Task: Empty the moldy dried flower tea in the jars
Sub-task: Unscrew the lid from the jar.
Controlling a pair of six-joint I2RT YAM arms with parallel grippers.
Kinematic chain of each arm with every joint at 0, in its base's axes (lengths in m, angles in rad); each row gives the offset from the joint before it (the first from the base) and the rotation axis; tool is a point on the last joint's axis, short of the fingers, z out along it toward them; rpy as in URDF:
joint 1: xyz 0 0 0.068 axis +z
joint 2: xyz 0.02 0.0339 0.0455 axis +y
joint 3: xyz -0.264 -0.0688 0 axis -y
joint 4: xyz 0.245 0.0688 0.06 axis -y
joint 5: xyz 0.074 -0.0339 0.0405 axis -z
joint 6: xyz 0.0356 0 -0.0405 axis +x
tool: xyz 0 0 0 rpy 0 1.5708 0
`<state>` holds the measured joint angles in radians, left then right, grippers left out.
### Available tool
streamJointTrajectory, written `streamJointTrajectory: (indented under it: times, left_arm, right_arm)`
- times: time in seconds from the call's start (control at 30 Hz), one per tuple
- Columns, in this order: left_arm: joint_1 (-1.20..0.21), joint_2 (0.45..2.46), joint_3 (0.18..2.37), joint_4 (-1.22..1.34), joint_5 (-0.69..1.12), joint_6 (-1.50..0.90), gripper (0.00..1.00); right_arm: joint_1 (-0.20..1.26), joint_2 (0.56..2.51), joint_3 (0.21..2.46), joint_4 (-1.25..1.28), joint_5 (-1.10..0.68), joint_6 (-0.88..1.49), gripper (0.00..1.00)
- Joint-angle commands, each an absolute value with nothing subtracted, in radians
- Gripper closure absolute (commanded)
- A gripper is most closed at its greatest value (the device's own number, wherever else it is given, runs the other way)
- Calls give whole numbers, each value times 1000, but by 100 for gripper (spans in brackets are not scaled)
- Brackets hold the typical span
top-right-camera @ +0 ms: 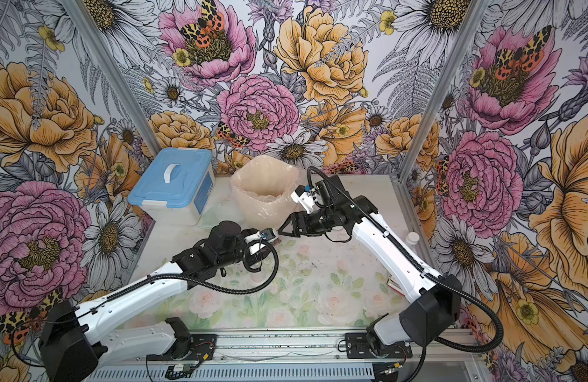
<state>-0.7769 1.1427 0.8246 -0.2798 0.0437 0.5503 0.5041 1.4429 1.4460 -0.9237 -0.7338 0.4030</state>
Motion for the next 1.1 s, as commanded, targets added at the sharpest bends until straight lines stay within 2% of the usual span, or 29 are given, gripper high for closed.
streamJointTrajectory:
  times: [0.0, 0.2, 0.33, 0.6, 0.73, 0.9, 1.0, 1.07]
  left_arm:
    - [-785, 1141, 847, -240, 42, 559, 65]
    - [-778, 1138, 839, -252, 141, 553, 65]
    - [-756, 1137, 841, -270, 249, 536, 64]
    - [-689, 1144, 873, -351, 532, 513, 62]
    - [-664, 1164, 900, -399, 635, 508, 61]
    - [-662, 1182, 911, -414, 613, 512, 60]
    - [-665, 1187, 917, -412, 544, 514, 60]
    - [-674, 1192, 919, -411, 475, 521, 60]
  right_arm:
    - [514, 1454, 1452, -911, -729, 393, 30]
    - [517, 1445, 1432, -913, -750, 326, 47]
    - [518, 1431, 1409, -913, -774, 220, 51]
    - [532, 1382, 1376, -913, -616, -153, 56]
    - [534, 1386, 1381, -912, -599, -309, 56]
    - [535, 1394, 1390, -911, -621, -393, 55]
    - [534, 1392, 1391, -910, -633, -388, 48]
    - [531, 1388, 1399, -909, -653, -358, 32]
